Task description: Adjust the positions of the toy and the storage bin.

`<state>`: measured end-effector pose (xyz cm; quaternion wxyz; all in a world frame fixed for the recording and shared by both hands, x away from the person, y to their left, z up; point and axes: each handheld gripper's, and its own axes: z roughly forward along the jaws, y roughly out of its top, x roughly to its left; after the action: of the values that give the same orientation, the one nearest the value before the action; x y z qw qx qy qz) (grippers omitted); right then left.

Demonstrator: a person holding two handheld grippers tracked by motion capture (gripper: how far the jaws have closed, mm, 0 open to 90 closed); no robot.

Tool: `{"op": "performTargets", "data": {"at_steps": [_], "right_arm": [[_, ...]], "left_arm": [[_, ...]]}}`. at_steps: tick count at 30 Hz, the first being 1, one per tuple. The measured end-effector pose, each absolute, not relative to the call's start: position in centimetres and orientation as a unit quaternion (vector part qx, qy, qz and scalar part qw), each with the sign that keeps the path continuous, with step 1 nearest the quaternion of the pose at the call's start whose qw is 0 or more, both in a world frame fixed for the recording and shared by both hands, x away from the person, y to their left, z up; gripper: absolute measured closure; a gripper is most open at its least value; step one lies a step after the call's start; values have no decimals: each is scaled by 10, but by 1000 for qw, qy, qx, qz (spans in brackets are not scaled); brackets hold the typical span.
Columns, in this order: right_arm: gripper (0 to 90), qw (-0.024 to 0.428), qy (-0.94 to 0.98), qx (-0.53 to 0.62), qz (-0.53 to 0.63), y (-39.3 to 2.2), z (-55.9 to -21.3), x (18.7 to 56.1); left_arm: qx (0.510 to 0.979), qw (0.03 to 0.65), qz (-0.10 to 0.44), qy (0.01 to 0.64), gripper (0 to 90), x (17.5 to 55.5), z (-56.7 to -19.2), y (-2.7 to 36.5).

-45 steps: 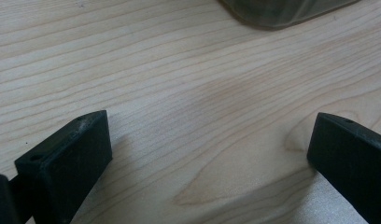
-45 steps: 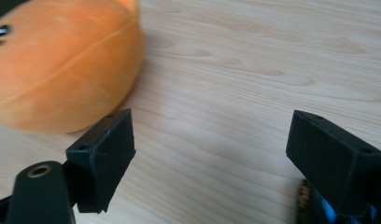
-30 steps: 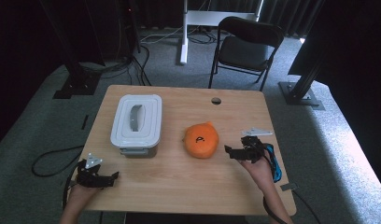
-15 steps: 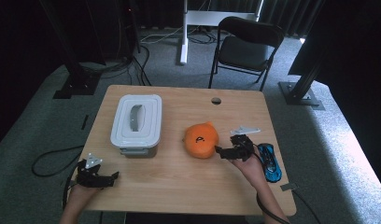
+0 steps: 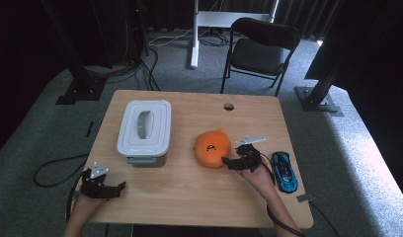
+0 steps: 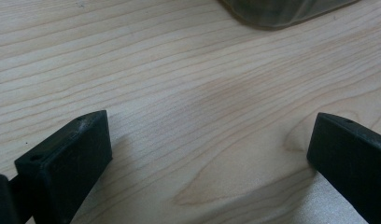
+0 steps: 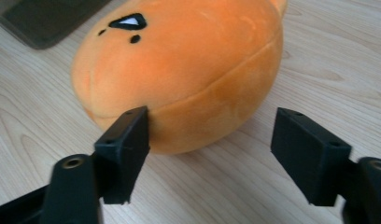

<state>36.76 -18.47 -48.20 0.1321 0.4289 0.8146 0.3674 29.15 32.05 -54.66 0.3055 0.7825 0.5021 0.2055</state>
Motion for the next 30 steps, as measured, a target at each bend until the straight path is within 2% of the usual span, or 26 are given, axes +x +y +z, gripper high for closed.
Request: {"op": "performTargets", "data": {"at_steps": [8,15,18,19,21,22,25,30], "right_arm": [[497,112,836,390,369,-177,-485,365],[556,115,855,364,351,-175,-489,357],[674,115,854,369,347,-174,-491,355],[674,115,854,369,347,-174,-491,355],[814,124,854,368,346,-172,-491,352],[836,123,855,366,347,-171,-491,352],[865,119,854,362,355,-168,-489,350],[865,73,850,358,378,-162,-486,352]], "left_arm": [[782,306,206,502,3,291,-547,320],[782,306,206,502,3,291,-547,320],[782,306,206,502,3,291,-547,320],[782,306,206,502,3,291,-547,320],[783,305,205,502,3,291,-547,321],[782,306,206,502,3,291,-547,320],[782,306,206,502,3,291,-547,320],[782,306,206,502,3,291,-547,320]]}}
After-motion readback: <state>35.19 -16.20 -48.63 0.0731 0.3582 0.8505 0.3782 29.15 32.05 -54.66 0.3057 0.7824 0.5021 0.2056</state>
